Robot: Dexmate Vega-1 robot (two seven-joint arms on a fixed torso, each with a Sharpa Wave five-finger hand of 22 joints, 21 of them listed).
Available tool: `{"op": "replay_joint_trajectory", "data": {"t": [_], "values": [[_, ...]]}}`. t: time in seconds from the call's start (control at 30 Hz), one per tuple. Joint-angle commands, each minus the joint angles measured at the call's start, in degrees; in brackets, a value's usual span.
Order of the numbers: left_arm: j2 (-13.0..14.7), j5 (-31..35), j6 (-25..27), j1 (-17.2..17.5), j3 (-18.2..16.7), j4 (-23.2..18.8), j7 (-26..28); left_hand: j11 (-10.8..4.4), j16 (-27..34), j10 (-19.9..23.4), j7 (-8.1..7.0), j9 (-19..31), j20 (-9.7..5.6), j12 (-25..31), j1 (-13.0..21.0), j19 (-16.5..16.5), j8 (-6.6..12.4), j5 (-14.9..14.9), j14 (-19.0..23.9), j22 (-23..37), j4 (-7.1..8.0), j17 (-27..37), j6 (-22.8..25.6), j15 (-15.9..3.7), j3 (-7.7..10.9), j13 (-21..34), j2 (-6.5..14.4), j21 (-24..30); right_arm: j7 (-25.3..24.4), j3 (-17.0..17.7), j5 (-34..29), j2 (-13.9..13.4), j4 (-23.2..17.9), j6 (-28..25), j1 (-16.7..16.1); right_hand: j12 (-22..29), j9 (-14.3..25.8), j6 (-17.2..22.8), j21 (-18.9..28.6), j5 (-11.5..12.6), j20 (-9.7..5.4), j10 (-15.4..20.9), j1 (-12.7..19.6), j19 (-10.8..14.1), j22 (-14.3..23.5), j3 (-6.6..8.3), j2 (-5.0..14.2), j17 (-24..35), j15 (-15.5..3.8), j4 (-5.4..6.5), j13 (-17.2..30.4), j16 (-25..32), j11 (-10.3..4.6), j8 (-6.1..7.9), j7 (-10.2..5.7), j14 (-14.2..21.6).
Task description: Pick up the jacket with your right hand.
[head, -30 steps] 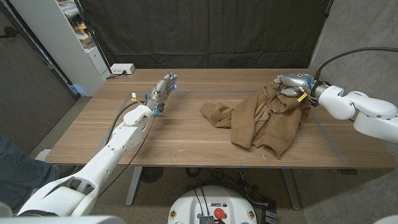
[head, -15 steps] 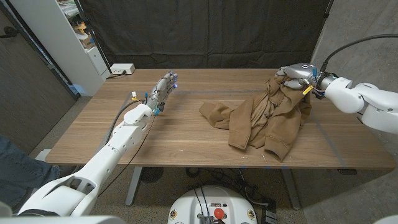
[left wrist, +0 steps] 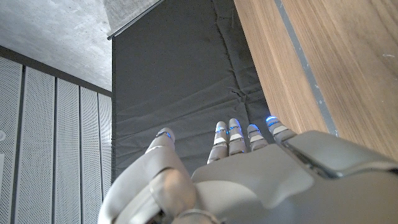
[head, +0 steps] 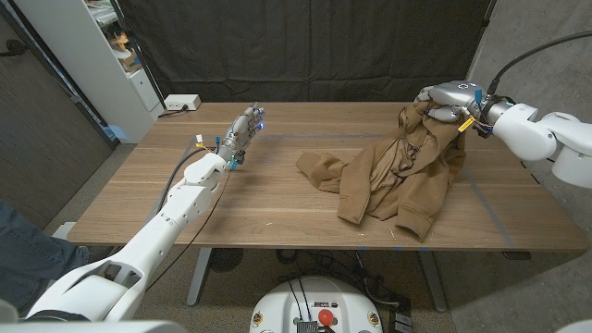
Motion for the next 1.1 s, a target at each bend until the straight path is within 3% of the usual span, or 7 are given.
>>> {"op": "replay_joint_trajectory", "data": {"t": [0.03,0.27,0.5,0.83,1.1], "values": [[-0.1,0.1,-0.1,-0.5,0.3,0.3,-0.8,0.06,0.2,0.3,-0.18,0.2,0.35,0.4,0.0,0.0,0.01,-0.1,0.3,0.3,-0.43,0.1,0.5,0.18,0.23,0.2,0.6,0.1,-0.4,8.4,2.0,-3.4,-2.7,-1.3,-5.7,-0.1,0.2,0.7,0.7,0.4,-4.76,0.6,0.5,-0.4,0.3,0.58,-0.08,0.4,-8.61,-0.01,0.3,-0.3,-0.22,0.37,-0.02,0.9],[-0.1,-0.1,-0.4,-0.4,0.1,0.5,-0.9,0.07,0.2,0.3,-0.14,0.2,0.39,0.5,0.0,-0.1,0.02,-0.1,0.4,0.3,-0.51,0.1,0.5,0.16,0.31,0.2,0.7,0.1,1.9,14.2,1.0,-2.4,-3.9,-1.3,-8.6,-0.3,0.3,0.8,1.8,0.4,-4.79,0.9,0.7,-0.7,0.5,0.82,-0.12,0.8,-8.6,-0.05,0.4,-0.6,-0.35,0.38,-0.03,1.4],[-0.2,-0.4,-0.8,-0.5,-0.1,1.0,-1.3,0.13,0.2,0.3,-0.1,0.2,0.39,0.5,0.1,0.0,0.01,-0.1,0.3,0.3,-0.57,0.1,0.5,0.19,0.38,0.2,0.8,0.1,4.8,19.5,-2.7,0.7,-5.7,-1.5,-11.0,-0.5,0.3,0.9,2.9,0.4,-4.81,1.1,0.7,-1.1,0.6,1.08,-0.16,1.2,-8.56,-0.04,0.5,-1.1,-0.31,0.31,-0.01,1.7],[-0.4,-0.4,-1.5,-1.4,-0.1,2.2,-2.2,0.16,0.2,0.4,-0.05,0.2,0.4,0.5,0.1,-0.1,-0.01,-0.1,0.3,0.3,-0.66,0.1,0.6,0.23,0.49,0.3,0.9,0.1,8.4,23.5,-4.9,4.3,-7.8,-1.6,-10.4,-0.9,0.3,1.2,4.6,0.4,-4.84,1.4,0.9,-1.7,0.9,1.49,-0.27,1.8,-8.55,-0.11,0.8,-1.6,-0.25,0.26,0.09,2.4],[-0.4,-0.5,-1.8,-1.9,-0.1,3.0,-2.7,0.2,0.2,0.4,-0.05,0.2,0.42,0.5,0.2,-0.1,-0.04,-0.2,0.3,0.3,-0.74,0.1,0.5,0.23,0.58,0.3,1.0,0.1,10.6,24.5,-5.5,5.2,-8.4,-1.4,-8.6,-1.1,0.5,1.3,6.1,0.5,-4.84,1.9,0.9,-2.4,0.9,1.84,-0.43,2.3,-8.52,-0.13,1.0,-2.2,-0.13,0.24,-0.13,2.9]]}}
